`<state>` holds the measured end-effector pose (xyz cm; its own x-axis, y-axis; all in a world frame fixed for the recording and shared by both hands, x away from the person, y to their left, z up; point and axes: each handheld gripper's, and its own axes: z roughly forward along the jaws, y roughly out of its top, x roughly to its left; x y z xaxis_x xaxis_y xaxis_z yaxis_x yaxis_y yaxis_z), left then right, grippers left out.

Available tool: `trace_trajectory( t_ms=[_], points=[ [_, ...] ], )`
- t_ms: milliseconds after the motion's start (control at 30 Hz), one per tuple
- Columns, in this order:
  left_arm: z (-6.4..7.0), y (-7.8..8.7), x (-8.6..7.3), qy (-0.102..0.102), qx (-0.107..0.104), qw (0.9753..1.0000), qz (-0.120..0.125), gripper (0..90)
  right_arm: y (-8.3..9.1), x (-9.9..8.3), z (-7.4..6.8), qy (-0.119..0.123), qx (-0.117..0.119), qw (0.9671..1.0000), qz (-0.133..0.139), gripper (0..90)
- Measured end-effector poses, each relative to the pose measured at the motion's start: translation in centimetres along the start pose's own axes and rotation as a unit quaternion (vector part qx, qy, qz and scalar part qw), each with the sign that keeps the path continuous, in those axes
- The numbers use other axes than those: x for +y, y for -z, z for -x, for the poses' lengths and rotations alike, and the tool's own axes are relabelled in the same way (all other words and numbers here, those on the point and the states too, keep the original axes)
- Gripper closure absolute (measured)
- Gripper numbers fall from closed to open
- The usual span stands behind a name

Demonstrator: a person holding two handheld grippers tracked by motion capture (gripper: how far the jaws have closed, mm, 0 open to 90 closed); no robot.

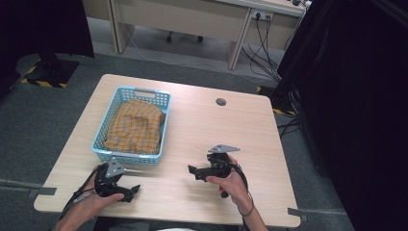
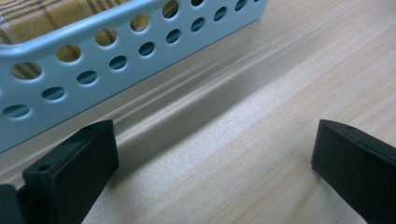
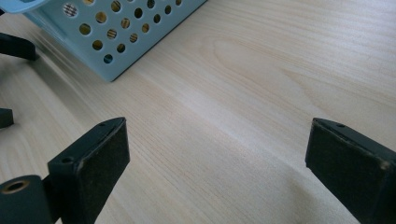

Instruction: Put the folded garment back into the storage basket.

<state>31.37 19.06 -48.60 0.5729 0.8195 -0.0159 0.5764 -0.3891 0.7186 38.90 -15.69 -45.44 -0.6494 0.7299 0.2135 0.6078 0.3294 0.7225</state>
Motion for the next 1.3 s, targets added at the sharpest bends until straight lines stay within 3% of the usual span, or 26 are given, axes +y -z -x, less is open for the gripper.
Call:
trace_trajectory(
  t_ms=[900, 1300],
  points=[
    [0.0, 0.0, 0.0, 0.000, 0.000, 1.0000, 0.000, 0.0, 0.9, -1.6, 0.7, 0.002, -0.013, 0.9999, -0.007, 7.4],
    [0.0, 0.0, 0.0, 0.000, 0.000, 1.0000, 0.000, 0.0, 1.4, -2.2, 1.2, -0.008, -0.019, 0.9998, -0.007, 6.5]
  ],
)
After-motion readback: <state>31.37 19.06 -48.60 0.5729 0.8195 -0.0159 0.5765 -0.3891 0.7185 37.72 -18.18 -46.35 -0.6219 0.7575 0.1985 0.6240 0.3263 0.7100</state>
